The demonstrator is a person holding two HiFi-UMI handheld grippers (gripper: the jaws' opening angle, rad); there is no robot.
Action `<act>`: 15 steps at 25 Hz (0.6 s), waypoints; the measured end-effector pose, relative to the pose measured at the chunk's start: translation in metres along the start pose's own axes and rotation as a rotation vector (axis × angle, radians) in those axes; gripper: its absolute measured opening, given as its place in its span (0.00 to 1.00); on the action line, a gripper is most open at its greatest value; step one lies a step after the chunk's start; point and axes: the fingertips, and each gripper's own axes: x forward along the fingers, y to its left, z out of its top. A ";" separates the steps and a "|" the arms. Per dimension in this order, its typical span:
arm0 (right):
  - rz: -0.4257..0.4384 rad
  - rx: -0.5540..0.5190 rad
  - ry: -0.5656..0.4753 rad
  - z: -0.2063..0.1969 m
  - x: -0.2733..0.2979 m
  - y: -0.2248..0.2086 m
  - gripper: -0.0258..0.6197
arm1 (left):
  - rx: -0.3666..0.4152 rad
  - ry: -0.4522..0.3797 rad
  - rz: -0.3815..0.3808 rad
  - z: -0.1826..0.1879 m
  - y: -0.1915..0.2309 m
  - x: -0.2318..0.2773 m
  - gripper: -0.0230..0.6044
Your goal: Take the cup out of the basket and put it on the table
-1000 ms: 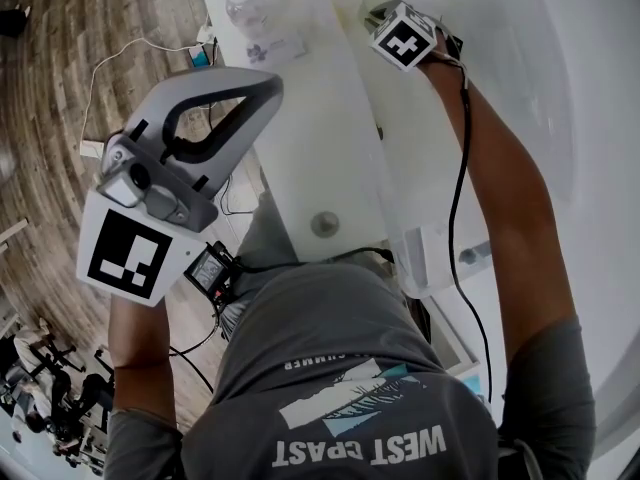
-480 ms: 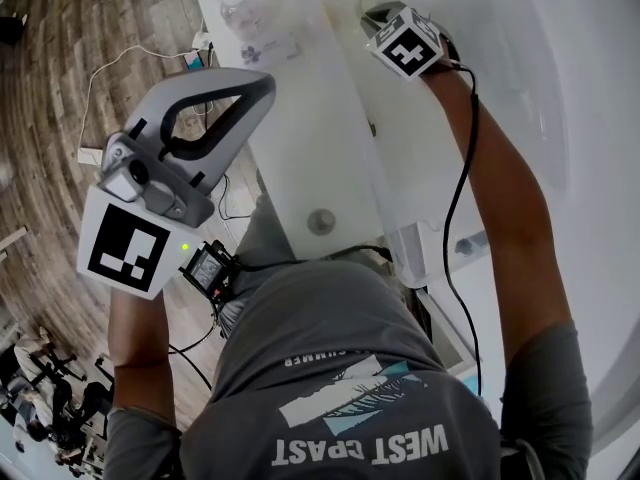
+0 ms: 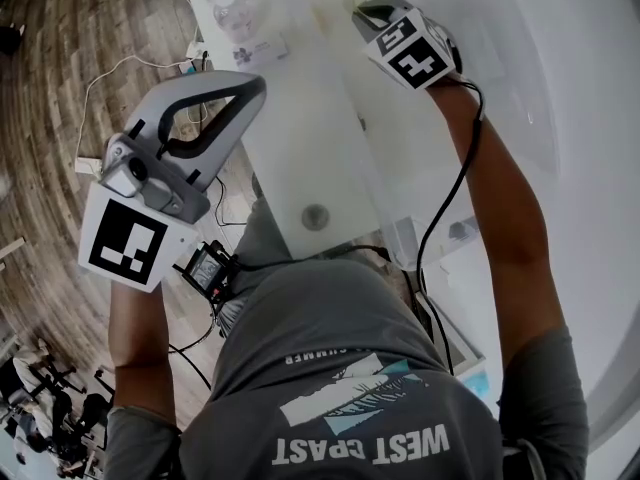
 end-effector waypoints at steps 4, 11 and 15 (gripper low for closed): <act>-0.031 0.002 -0.046 0.015 -0.028 0.003 0.09 | 0.003 -0.003 0.008 0.002 -0.007 -0.006 0.05; -0.084 0.008 -0.127 0.038 -0.067 0.010 0.09 | 0.008 0.000 0.026 -0.006 -0.016 -0.011 0.05; -0.113 0.016 -0.171 0.052 -0.092 0.018 0.09 | 0.011 -0.002 0.038 -0.009 -0.020 -0.016 0.05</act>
